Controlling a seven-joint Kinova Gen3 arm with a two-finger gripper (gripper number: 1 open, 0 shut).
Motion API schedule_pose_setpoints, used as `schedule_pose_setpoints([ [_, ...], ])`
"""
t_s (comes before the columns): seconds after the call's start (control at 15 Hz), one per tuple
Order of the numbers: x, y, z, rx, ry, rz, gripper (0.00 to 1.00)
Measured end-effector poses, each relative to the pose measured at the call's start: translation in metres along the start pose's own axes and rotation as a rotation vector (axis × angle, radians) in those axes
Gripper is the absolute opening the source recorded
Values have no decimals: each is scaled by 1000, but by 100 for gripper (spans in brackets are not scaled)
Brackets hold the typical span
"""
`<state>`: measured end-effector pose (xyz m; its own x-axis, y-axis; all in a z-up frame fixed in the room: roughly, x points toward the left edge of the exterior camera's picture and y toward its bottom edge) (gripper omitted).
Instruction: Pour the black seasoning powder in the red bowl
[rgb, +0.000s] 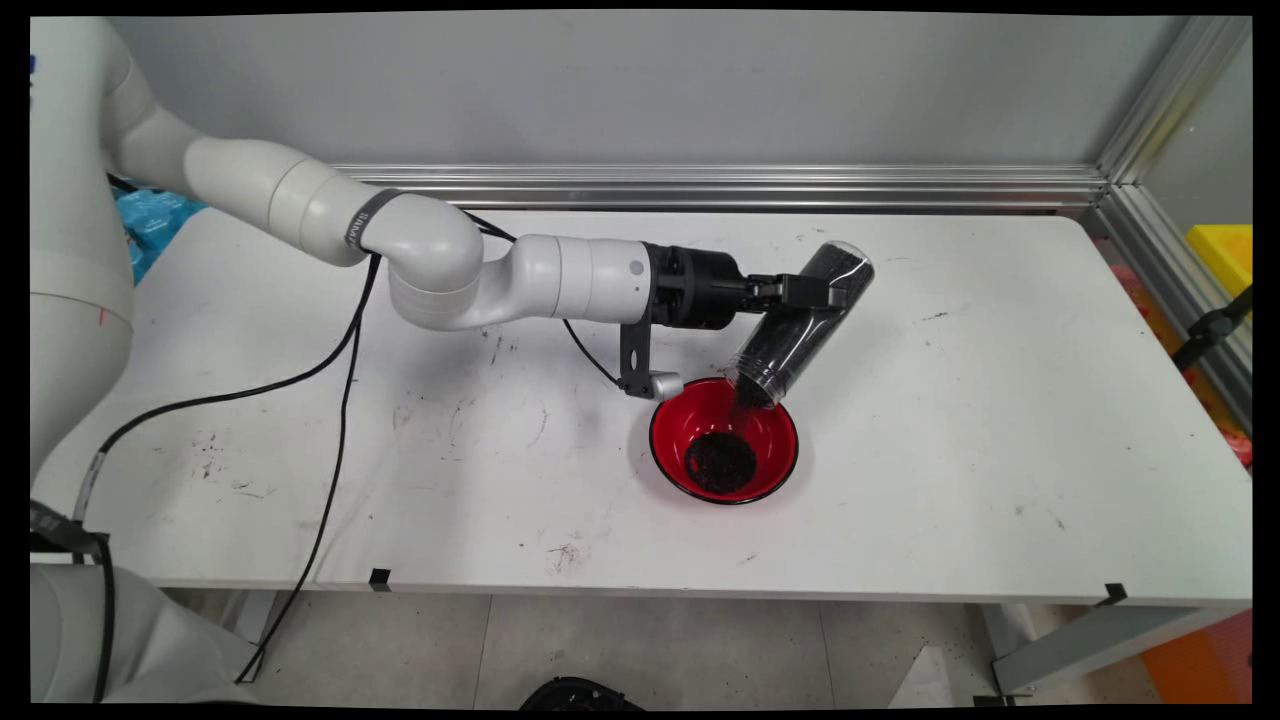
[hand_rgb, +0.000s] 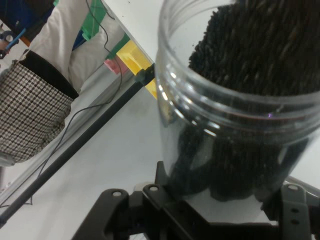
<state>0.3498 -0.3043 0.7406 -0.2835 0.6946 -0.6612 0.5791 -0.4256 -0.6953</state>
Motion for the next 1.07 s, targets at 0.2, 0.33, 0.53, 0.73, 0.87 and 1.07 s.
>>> schedule_pose_setpoints([
  [0.2,0,0,1,6,2,9,0],
  [0.33,0,0,2,9,3,14,0],
  [0.53,0,1,3,13,5,23,0],
  [0.73,0,2,4,15,7,28,0],
  [0.87,0,2,4,16,9,32,0],
  [1.07,0,3,4,17,10,37,0],
])
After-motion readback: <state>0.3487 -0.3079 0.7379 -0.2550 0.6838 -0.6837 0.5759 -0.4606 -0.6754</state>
